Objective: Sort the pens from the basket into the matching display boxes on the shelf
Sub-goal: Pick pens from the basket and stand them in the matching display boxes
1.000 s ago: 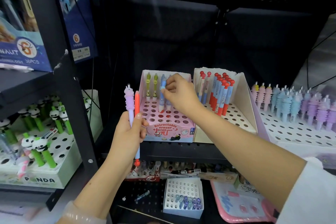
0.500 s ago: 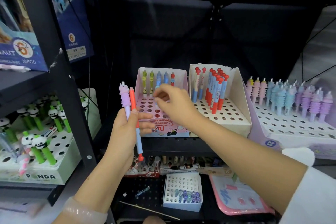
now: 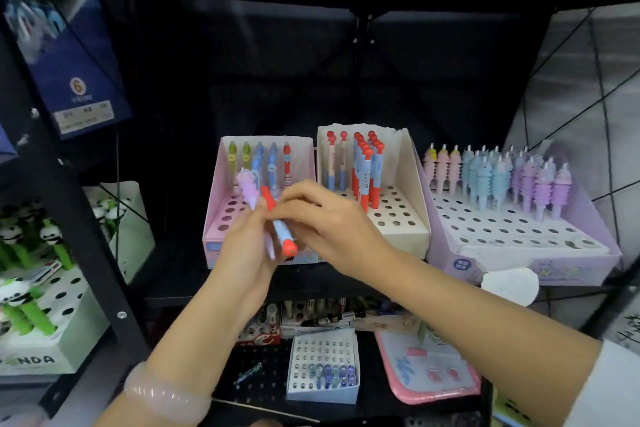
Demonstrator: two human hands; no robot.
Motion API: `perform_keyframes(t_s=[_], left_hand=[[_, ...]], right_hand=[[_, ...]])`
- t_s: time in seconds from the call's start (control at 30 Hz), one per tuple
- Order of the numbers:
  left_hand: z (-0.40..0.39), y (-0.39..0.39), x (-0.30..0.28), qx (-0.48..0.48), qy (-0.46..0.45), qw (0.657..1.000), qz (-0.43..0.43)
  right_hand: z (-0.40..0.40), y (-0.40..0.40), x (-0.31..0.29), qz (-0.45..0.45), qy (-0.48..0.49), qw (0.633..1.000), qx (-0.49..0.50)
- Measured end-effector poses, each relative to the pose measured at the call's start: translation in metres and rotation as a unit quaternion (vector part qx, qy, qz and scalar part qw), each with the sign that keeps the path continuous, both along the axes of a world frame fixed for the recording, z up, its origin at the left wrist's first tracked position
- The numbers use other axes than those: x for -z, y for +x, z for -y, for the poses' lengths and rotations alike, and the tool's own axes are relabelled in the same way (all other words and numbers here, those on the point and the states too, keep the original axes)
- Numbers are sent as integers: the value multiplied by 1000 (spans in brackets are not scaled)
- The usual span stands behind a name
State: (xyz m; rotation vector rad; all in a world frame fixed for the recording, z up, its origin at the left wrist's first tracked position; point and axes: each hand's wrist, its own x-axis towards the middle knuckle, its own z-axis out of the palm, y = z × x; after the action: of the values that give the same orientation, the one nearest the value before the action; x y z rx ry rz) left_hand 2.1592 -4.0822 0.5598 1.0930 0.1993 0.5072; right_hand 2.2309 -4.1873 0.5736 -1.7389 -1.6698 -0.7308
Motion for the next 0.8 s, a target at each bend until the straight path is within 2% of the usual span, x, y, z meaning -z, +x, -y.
perform_keyframes(t_s=[0.07,0.17,0.23,0.3,0.47,0.63,0.8], left_hand=[[8,5,4,-18,77,996,-27],[12,10,11,-35,133,989,-46],[14,12,14,-25,146,988,-47],[17,13,14,-25,160,986,-51],[25,15,10,1,110,993,-51],[31,16,9,17,145,988,-43],[29,15,13,14,158,986,-58]], right_hand=[[10,5,-5,-70,54,996,31],[29,19,-17,-212,116,964,107],[45,35,-24,-252,148,945,149],[59,52,-28,-248,162,935,196],[75,82,-13,-264,102,920,271],[70,88,-19,-283,75,919,264],[61,82,-9,-258,-95,909,315]])
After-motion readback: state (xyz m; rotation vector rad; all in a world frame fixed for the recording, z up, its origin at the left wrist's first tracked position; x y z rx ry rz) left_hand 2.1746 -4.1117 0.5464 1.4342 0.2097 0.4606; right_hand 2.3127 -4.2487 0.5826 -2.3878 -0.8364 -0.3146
